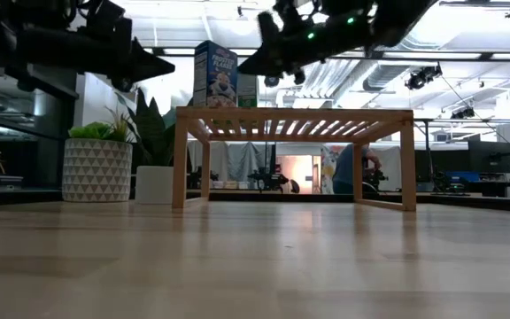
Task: Stack cereal on shelf
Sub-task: Put the bottom blue cereal box on the shelf
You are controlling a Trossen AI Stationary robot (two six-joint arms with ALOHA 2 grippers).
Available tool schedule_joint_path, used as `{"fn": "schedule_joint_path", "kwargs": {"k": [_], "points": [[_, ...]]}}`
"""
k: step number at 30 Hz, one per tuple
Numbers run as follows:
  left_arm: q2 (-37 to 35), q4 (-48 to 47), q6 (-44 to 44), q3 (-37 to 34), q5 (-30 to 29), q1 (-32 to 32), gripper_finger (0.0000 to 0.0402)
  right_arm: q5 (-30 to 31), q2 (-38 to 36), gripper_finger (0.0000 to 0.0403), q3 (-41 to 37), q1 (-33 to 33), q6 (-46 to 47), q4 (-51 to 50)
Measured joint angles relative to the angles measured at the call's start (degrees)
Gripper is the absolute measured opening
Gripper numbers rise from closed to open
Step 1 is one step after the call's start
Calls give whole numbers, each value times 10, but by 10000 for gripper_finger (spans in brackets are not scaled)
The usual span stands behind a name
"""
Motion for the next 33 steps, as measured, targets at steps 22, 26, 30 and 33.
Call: {"fn": "schedule_joint_path", "kwargs": {"k": [22,26,30,33], "points": [[84,76,-31,0,17,67,0,43,60,0,47,-35,-9,-4],[121,110,-32,0,31,70,0,41,60,0,47,-41,13,-4],[146,117,-34,10,30,70,0,40,60,0,47,-46,17,-2],[157,119,-39,19,31,70,0,29,60,0,47,-45,27,5]]}}
